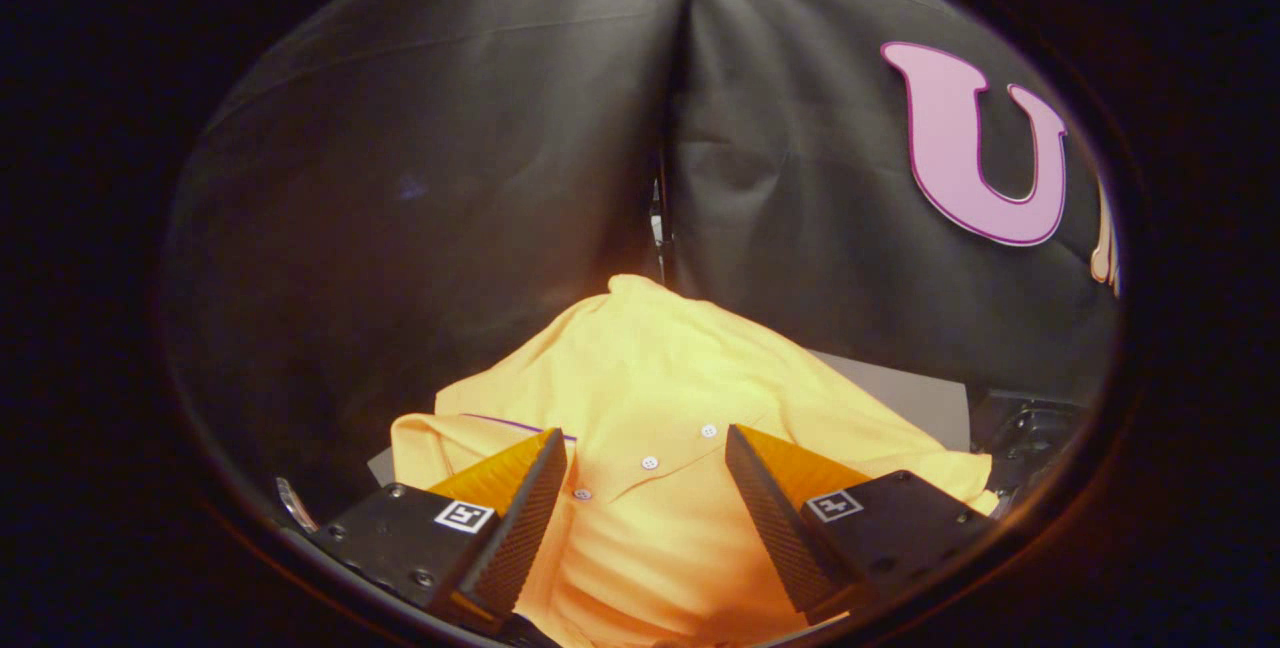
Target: Put the clothes into the washing machine and then close the washing machine lid.
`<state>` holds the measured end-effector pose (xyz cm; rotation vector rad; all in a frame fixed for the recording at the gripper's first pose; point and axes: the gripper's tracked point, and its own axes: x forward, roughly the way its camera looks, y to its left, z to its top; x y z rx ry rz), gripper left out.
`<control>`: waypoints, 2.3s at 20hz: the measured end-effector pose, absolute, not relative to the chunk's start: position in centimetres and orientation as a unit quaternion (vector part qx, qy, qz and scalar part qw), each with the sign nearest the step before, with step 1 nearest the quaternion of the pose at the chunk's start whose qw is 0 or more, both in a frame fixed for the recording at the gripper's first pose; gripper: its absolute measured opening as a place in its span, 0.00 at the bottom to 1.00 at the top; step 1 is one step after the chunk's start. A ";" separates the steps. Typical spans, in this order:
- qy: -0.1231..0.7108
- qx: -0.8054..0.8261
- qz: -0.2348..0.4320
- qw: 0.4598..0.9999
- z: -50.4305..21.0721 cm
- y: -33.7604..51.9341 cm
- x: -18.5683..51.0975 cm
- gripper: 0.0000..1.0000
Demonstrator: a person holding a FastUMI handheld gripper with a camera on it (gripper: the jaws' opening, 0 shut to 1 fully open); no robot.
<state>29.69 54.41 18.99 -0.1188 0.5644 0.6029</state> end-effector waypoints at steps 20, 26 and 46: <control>0.294 -0.079 0.297 0.905 17.8 55.1 28.9 0.00; 0.258 -0.057 0.273 0.925 22.8 52.4 28.2 0.00; 0.176 -0.048 -0.010 0.983 27.3 23.0 31.0 0.00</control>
